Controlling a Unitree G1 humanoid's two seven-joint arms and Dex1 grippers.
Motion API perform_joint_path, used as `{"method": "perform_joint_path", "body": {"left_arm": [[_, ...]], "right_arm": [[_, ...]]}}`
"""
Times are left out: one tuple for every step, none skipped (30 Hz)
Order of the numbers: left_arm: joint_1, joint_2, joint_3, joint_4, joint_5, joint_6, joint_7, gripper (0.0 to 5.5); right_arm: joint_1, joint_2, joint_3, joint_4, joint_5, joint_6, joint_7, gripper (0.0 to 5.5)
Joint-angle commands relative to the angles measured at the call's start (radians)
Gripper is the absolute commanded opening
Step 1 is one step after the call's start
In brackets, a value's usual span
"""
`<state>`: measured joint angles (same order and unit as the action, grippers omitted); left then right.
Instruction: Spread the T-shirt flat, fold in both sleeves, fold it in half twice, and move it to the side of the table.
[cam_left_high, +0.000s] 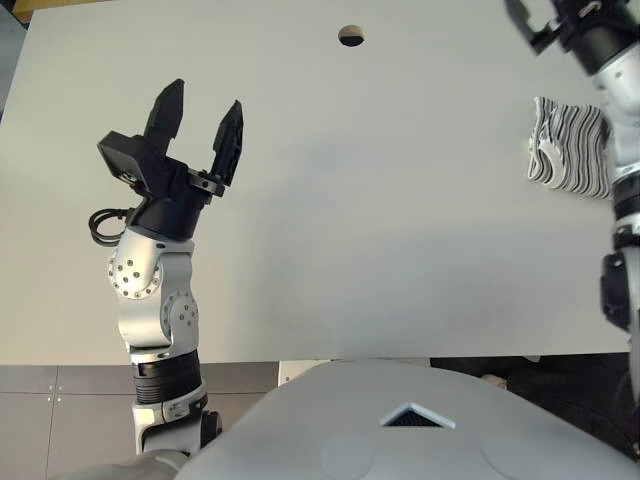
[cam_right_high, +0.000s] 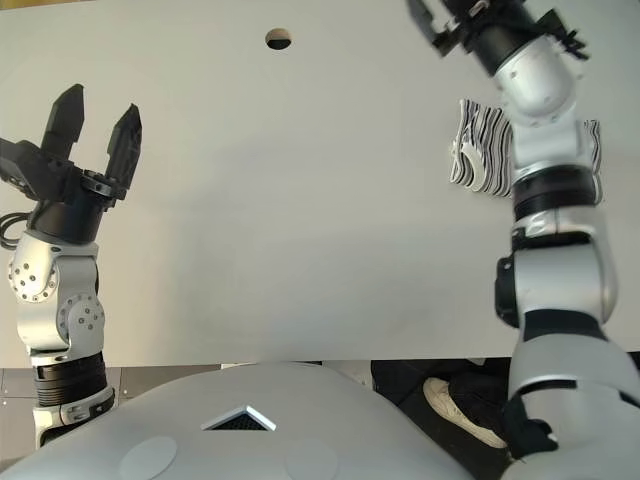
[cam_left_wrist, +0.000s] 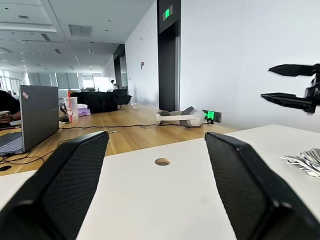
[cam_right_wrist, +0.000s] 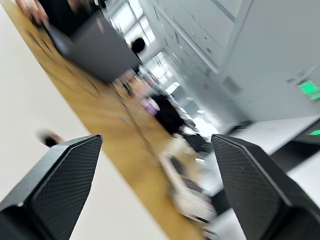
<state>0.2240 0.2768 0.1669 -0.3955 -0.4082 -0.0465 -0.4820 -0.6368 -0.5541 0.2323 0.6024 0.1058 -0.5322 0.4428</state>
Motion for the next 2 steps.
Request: {"method": "perform_joint_path", "body": {"left_arm": [[0.046, 0.002, -0.053, -0.112, 0.064, 0.007, 0.025, 3.57], [0.055, 0.001, -0.06, -0.13, 0.071, 0.011, 0.031, 3.57]], "right_arm": [[0.262, 0.05, -0.003, -0.452, 0.229, 0.284, 0.072, 4.02], [0.29, 0.059, -0.002, -0.496, 0.24, 0.319, 0.069, 4.02]]}}
